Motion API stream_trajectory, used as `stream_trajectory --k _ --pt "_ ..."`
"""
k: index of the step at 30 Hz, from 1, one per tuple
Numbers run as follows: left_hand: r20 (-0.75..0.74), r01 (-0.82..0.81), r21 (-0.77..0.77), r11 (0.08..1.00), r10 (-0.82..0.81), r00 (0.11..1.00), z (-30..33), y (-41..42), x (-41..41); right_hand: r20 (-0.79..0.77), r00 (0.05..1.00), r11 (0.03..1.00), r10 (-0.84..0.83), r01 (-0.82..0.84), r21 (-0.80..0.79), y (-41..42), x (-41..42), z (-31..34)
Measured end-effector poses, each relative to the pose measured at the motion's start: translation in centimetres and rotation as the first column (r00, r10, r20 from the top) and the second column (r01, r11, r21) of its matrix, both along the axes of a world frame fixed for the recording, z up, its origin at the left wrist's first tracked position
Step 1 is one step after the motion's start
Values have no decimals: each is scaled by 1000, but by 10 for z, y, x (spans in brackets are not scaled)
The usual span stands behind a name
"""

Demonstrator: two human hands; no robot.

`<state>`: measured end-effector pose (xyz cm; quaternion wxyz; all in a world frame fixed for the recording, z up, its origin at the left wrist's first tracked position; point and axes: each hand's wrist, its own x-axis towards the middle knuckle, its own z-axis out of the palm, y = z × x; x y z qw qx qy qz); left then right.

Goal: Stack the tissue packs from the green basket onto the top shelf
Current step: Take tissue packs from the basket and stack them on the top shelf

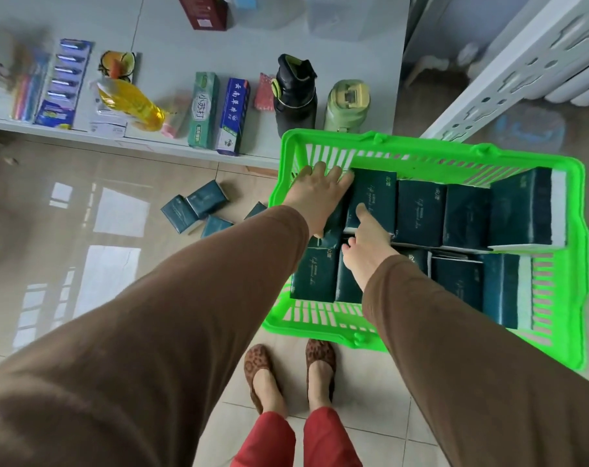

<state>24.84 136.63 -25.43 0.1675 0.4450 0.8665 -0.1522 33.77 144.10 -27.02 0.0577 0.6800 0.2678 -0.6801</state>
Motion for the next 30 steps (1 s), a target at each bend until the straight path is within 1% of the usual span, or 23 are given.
stream_trajectory --k 2,3,5,7,9,11,13,14,16,18,21,23,26,28,30 --pt "31 23 13 1000 -23 999 3 -5 0 -95 995 1000 0 -2 -24 1 3 3" --pt "65 -7 39 999 4 998 6 -7 -2 -91 996 1000 -15 14 -14 2 6 7" --pt "125 -71 91 993 60 990 15 -10 -5 -49 992 993 -113 115 26 4 12 13" --pt "154 -117 143 983 95 984 33 -14 -2 -118 982 988 -147 151 20 4 18 25" --pt "152 -151 190 970 123 981 57 -19 4 -165 981 993 -101 109 41 4 33 45" --pt "170 -208 256 944 168 971 86 -30 8 -129 991 990 -32 49 134 6 51 67" --pt "195 -263 311 913 210 958 121 -49 10 -83 997 970 -2 22 242 6 61 98" --pt "214 -290 314 904 231 949 136 -61 9 -86 996 965 6 17 261 5 64 113" --pt "231 -344 343 874 276 933 174 -91 2 -175 984 960 34 17 278 -5 56 155" --pt "235 -397 367 841 329 915 216 -130 -13 -275 953 939 127 -26 344 -26 36 199" --pt "235 -486 433 759 426 874 280 -204 -48 -366 867 863 338 -130 487 -81 -11 271" --pt "198 -498 479 722 464 863 313 -260 -77 -401 805 808 436 -154 569 -122 -45 308" --pt "142 -500 522 691 508 850 350 -356 -127 -372 710 676 598 -198 709 -190 -97 348" --pt "149 -528 539 657 542 827 370 -418 -164 -347 658 611 668 -218 761 -234 -133 366" --pt "170 -556 556 618 570 804 390 -476 -202 -309 628 555 714 -238 797 -276 -171 382"
